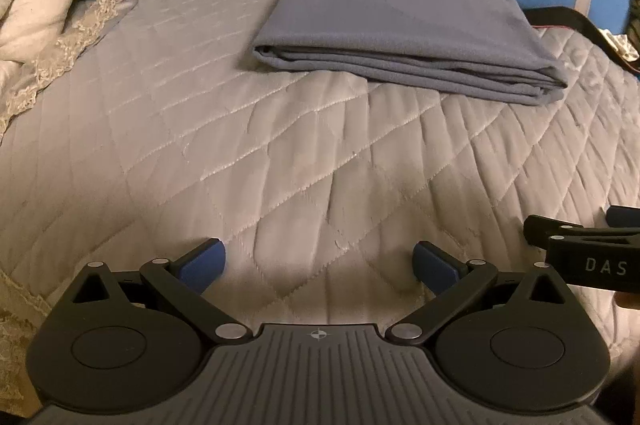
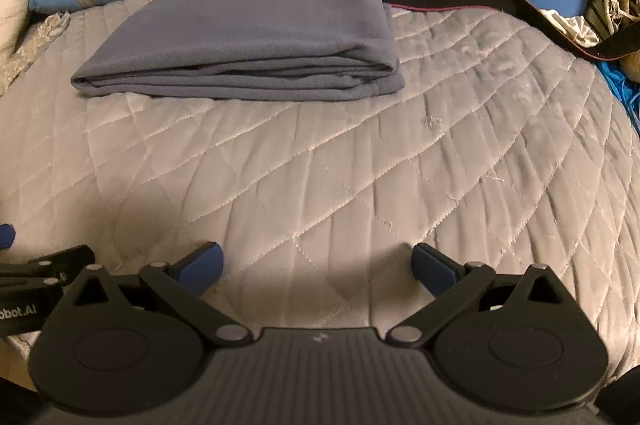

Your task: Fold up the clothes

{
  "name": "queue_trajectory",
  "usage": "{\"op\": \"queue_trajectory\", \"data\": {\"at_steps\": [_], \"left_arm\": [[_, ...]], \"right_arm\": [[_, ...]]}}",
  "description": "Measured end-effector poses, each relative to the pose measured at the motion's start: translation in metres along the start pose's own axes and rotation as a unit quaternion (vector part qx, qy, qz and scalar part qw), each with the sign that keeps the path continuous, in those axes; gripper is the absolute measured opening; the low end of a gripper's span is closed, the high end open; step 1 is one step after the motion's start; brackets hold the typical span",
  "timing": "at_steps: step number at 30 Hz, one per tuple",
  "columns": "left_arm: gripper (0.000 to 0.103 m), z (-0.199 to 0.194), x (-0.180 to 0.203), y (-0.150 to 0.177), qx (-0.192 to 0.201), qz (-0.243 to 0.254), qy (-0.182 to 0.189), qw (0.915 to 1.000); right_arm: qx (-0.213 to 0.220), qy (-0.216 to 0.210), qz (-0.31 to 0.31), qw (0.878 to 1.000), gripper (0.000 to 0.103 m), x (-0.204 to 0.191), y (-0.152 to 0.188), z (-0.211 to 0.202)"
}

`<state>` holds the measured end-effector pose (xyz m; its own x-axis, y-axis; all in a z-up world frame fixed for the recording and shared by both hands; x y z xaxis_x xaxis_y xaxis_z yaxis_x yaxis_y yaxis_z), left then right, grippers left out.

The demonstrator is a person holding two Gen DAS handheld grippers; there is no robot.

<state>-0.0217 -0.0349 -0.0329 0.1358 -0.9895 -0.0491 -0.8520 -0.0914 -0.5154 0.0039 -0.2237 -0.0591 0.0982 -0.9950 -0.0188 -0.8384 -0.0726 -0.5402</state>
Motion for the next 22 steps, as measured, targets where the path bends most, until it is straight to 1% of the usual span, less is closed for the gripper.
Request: {"op": "queue_trajectory", "data": {"at_steps": [4,7,9,14,17,22], "left_arm": [[0.103,0.001,-0.001,0.000,0.004,-0.015,0.002,0.9999],[0.103,0.002,0.000,-0.002,0.003,-0.020,-0.004,0.9998],[0.103,0.001,0.001,0.000,0.011,-0.017,-0.005,0.9998],[0.103,-0.001,0.002,0.010,0.049,0.002,-0.004,0.9988],[0.103,-0.002,0.000,0.013,0.059,0.007,0.004,0.9982],[0.103,-0.002,0.000,0.014,0.067,0.013,0.008,0.9977]], "right_arm": [[-0.007,-0.003,-0.001,1.000,0.103,0.001,0.000,-0.001],[-0.005,-0.005,-0.002,1.000,0.103,0.002,0.001,-0.001],[-0.002,-0.006,-0.003,1.000,0.103,0.002,0.001,-0.001],[0.003,-0.003,-0.004,1.000,0.103,0.001,0.003,-0.001],[0.013,0.000,-0.006,1.000,0.103,-0.001,0.006,-0.001],[0.029,-0.002,-0.008,1.000,0.103,-0.001,0.009,-0.002]]}}
Point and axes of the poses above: each gripper's, at about its wrist camera, not at the fingertips, and z roughly the way its jaws point, x to its right, y to its underside, the point moved 2 cm from there along z, roughly the way its jaws point, and after that the axes turned 3 degrees about -x, right-handed, at the moved point
